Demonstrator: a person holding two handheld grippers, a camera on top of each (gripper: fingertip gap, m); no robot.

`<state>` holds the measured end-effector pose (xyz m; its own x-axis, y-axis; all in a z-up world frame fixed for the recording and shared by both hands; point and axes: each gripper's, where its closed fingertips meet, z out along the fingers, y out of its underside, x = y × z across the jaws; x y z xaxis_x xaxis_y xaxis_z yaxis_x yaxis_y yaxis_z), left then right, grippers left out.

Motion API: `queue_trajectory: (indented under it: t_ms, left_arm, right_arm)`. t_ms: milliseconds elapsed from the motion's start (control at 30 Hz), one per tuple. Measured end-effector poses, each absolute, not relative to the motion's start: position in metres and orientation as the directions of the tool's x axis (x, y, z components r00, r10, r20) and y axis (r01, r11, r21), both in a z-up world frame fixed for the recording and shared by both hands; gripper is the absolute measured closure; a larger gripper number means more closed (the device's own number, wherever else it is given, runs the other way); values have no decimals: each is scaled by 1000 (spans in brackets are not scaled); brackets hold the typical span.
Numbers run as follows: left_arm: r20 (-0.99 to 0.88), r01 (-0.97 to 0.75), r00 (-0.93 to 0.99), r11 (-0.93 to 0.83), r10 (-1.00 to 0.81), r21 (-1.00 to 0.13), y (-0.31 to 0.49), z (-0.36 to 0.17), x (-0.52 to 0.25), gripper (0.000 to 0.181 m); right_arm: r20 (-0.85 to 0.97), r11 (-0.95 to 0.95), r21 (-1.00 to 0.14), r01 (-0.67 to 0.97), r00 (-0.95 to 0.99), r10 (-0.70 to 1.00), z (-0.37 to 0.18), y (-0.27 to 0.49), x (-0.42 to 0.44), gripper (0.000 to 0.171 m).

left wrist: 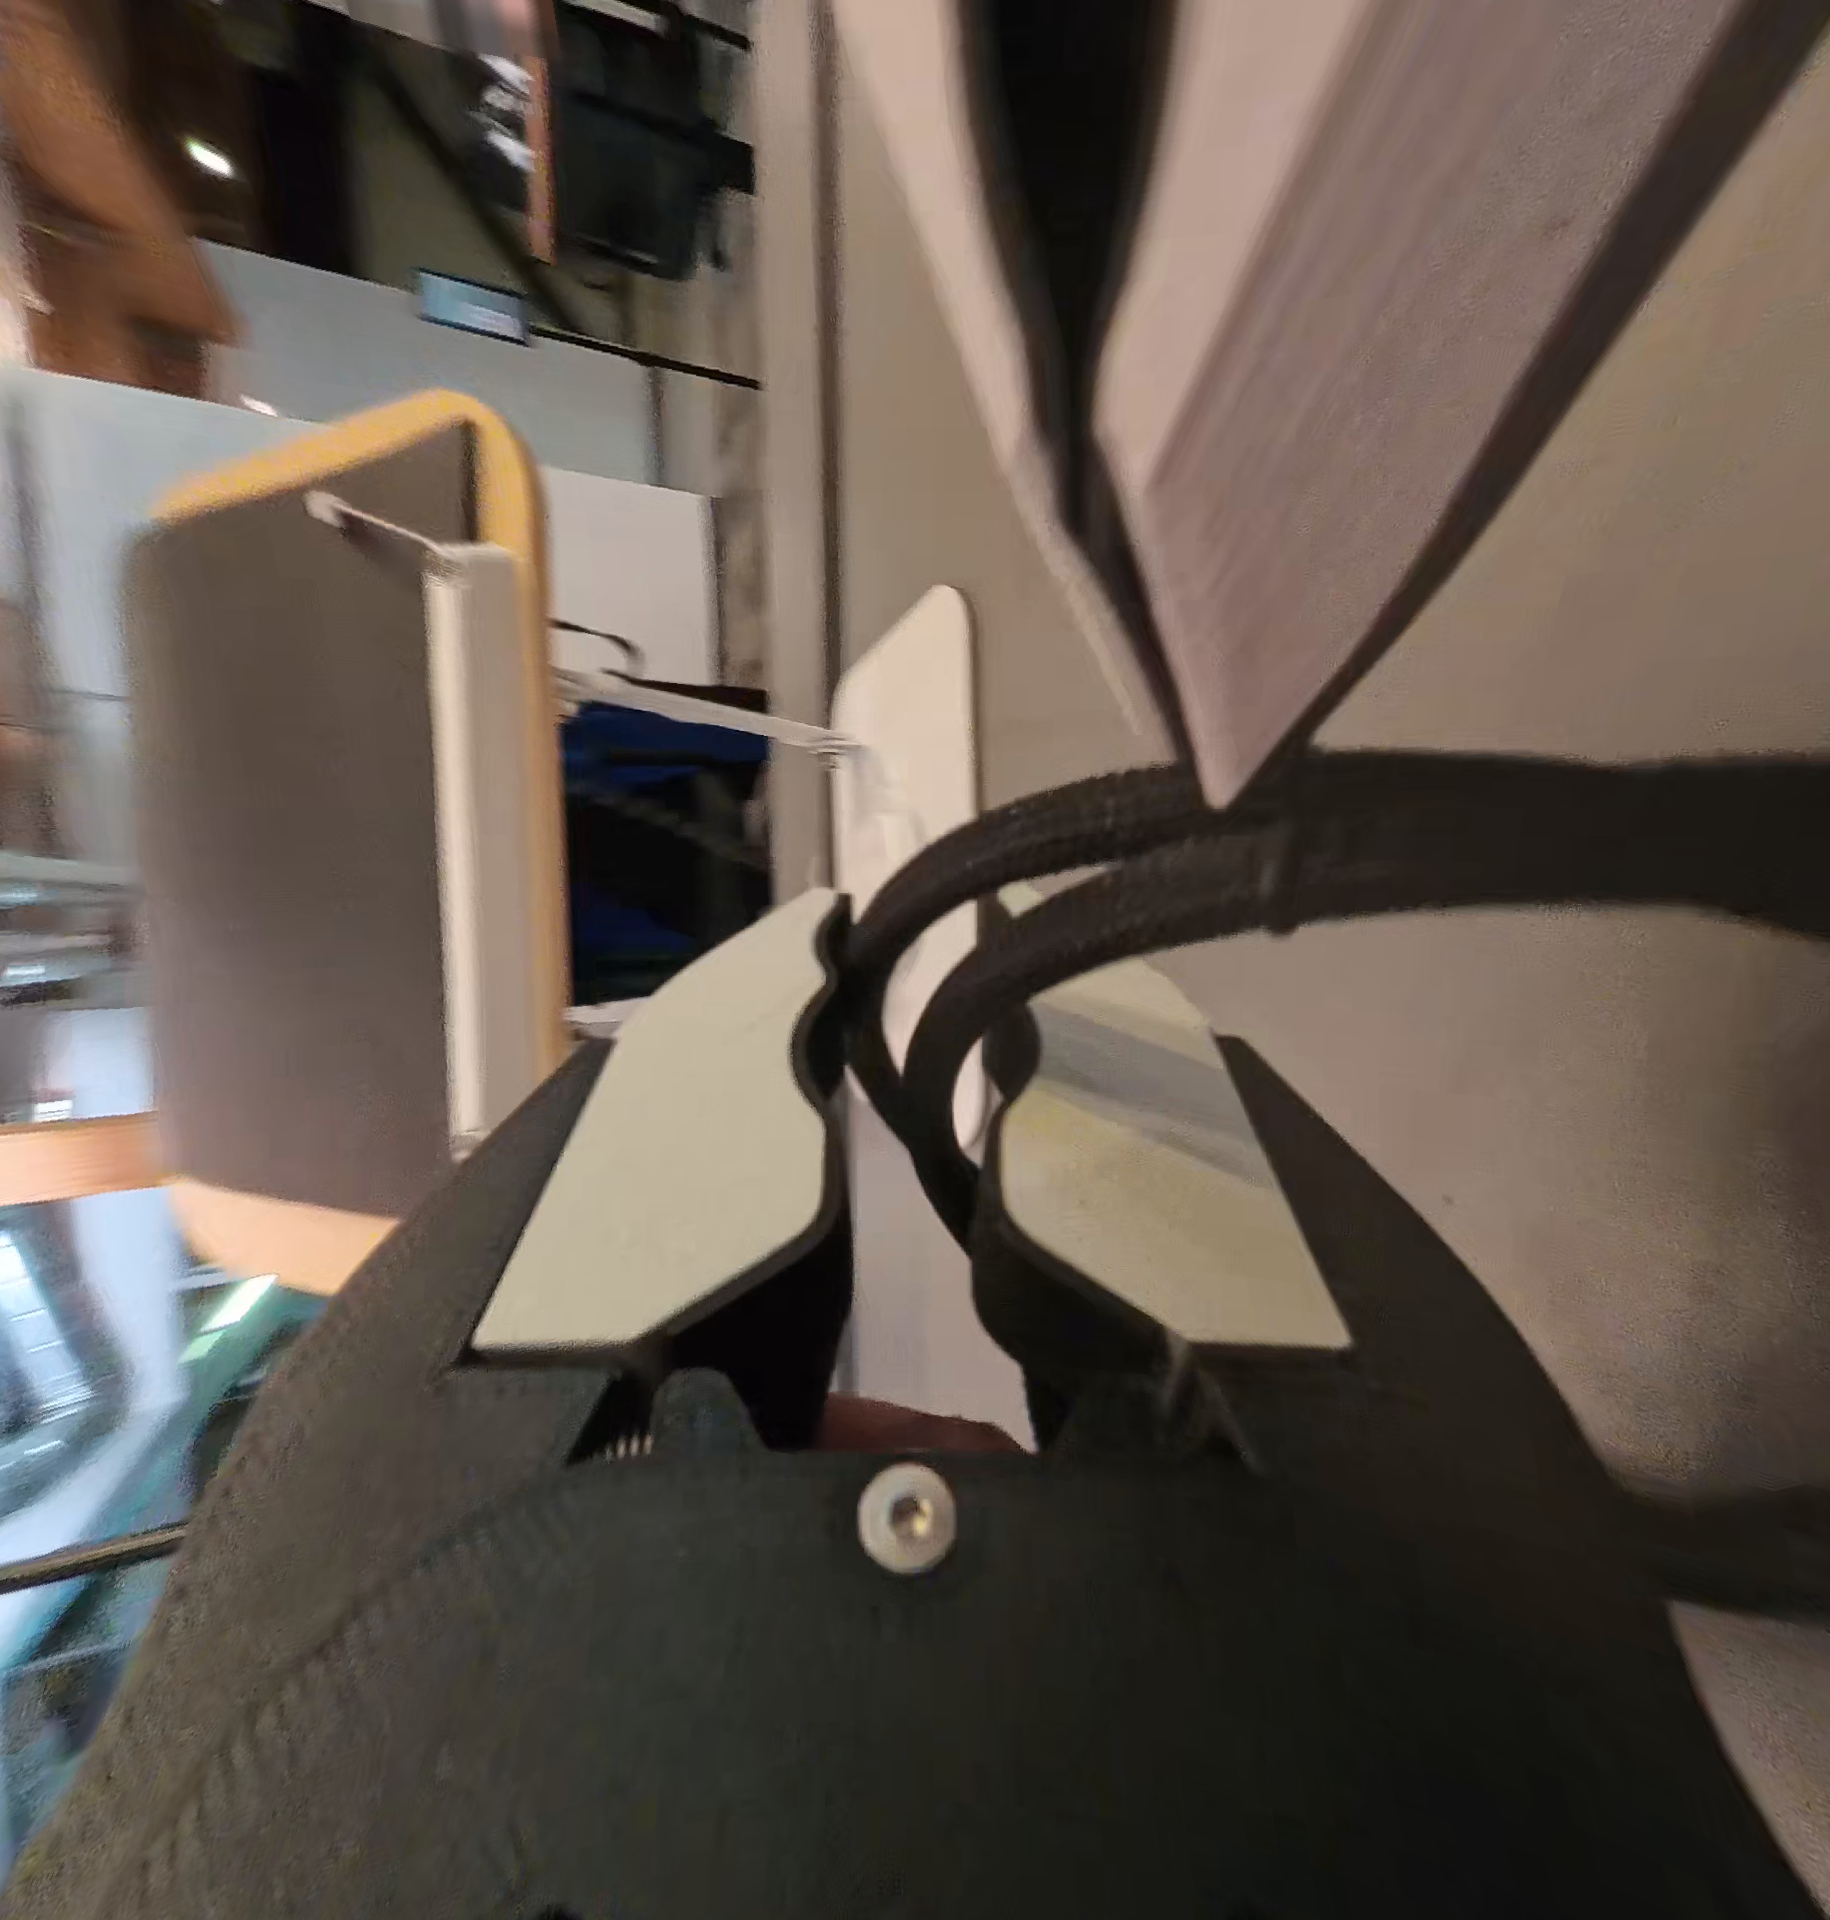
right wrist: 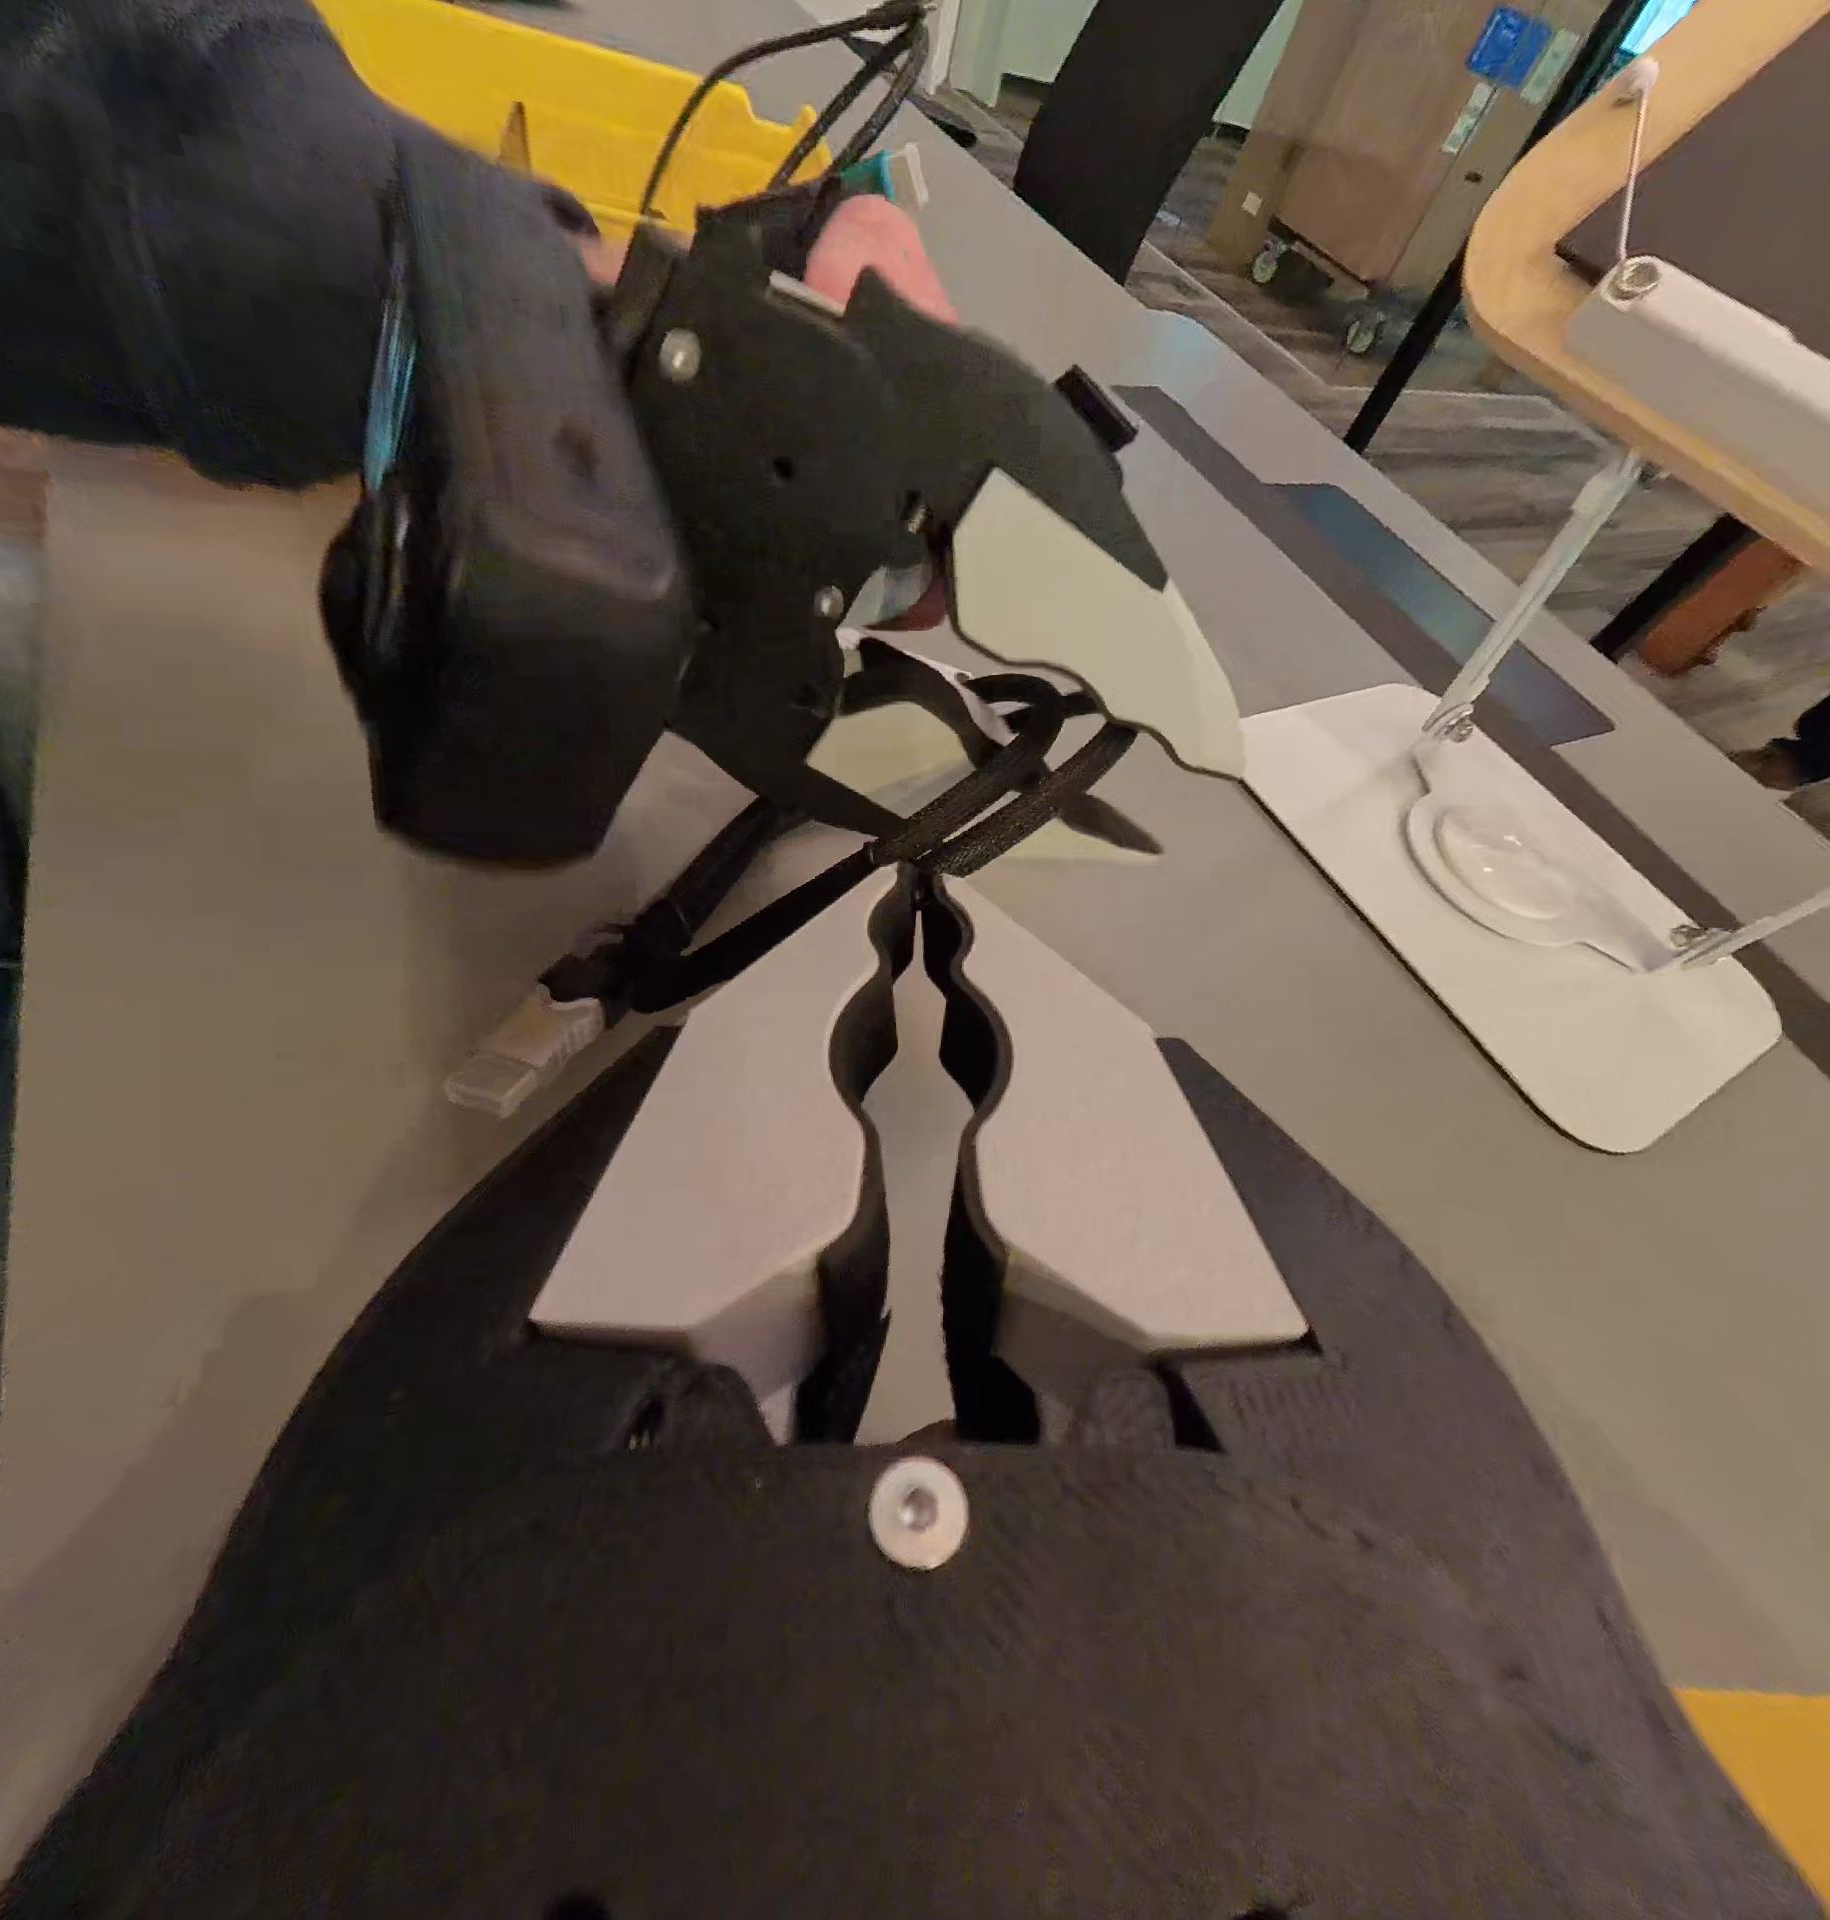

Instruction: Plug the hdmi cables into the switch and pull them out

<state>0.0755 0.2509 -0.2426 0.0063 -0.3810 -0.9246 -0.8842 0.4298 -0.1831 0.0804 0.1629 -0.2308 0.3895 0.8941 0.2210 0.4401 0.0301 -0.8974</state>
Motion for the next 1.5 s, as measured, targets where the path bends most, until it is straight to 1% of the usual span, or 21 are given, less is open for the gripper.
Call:
queue_trajectory:
  t_ms: [67,200,300,400,467,567,633,700,767,800,900,967,1033,1133,1200,1233,1267,1333,1367,1433,1500]
  left_arm:
    - [-956,-881,16,448,-292,-152,251,-233,79,180]
    - [-921,-880,-137,472,-365,-56,249,-239,81,181]
    - [-813,-853,-276,521,-512,-38,241,-250,83,181]
    - [-601,-830,-419,555,-681,-51,224,-270,76,181]
    - [-422,-835,-455,541,-784,-105,212,-279,72,180]
    - [-176,-827,-509,536,-842,-172,192,-281,68,178]
    - [-46,-830,-528,527,-848,-186,187,-284,66,176]
    - [-14,-841,-509,501,-861,-204,191,-286,68,175]
    - [-59,-856,-454,454,-889,-247,201,-284,74,172]
    - [-84,-865,-420,427,-903,-263,206,-281,75,165]
    - [-131,-881,-288,316,-948,-352,215,-265,69,150]
    - [-183,-877,-191,252,-964,-409,221,-252,61,133]
    - [-296,-888,-78,201,-952,-414,232,-235,46,119]
    - [-363,-843,63,145,-930,-518,228,-210,36,108]
    - [-412,-877,102,113,-906,-466,230,-212,16,99]
    - [-458,-890,129,101,-879,-444,233,-209,5,99]
    - [-482,-893,156,86,-862,-442,230,-206,-1,106]
    - [-420,-858,156,88,-894,-507,195,-209,7,123]
    - [-430,-849,166,93,-887,-520,181,-214,13,120]
    - [-418,-844,181,78,-890,-531,152,-236,30,94]
    - [-472,-846,212,81,-856,-527,140,-259,43,85]
  right_arm:
    - [224,32,-892,451,380,897,-232,160,78,171]
    - [312,105,-860,499,351,883,-231,159,79,171]
    - [519,301,-754,585,249,817,-227,152,73,171]
    - [732,501,-532,683,74,677,-226,144,66,171]
    - [804,572,-413,709,-11,595,-221,143,62,171]
    - [847,641,-339,688,-74,527,-205,139,57,171]
    - [834,633,-362,685,-65,547,-201,143,56,171]
    - [797,576,-438,690,1,604,-200,153,60,171]
    - [740,503,-526,686,77,668,-202,159,65,171]
    - [711,470,-566,677,112,694,-202,160,66,171]
    - [654,399,-632,665,181,734,-206,165,71,171]
    - [638,360,-650,670,222,738,-207,172,75,171]
    - [608,322,-676,663,256,751,-207,177,77,171]
    - [593,293,-684,668,275,757,-209,182,78,171]
    - [574,280,-699,658,283,769,-210,183,76,171]
    - [571,274,-702,658,289,769,-210,184,76,171]
    - [565,265,-706,657,297,770,-209,184,76,171]
    - [535,234,-729,644,322,781,-209,186,76,171]
    - [518,217,-740,636,335,787,-209,187,76,171]
    - [487,185,-759,624,357,797,-210,190,77,171]
    - [457,155,-775,612,375,807,-209,192,76,171]
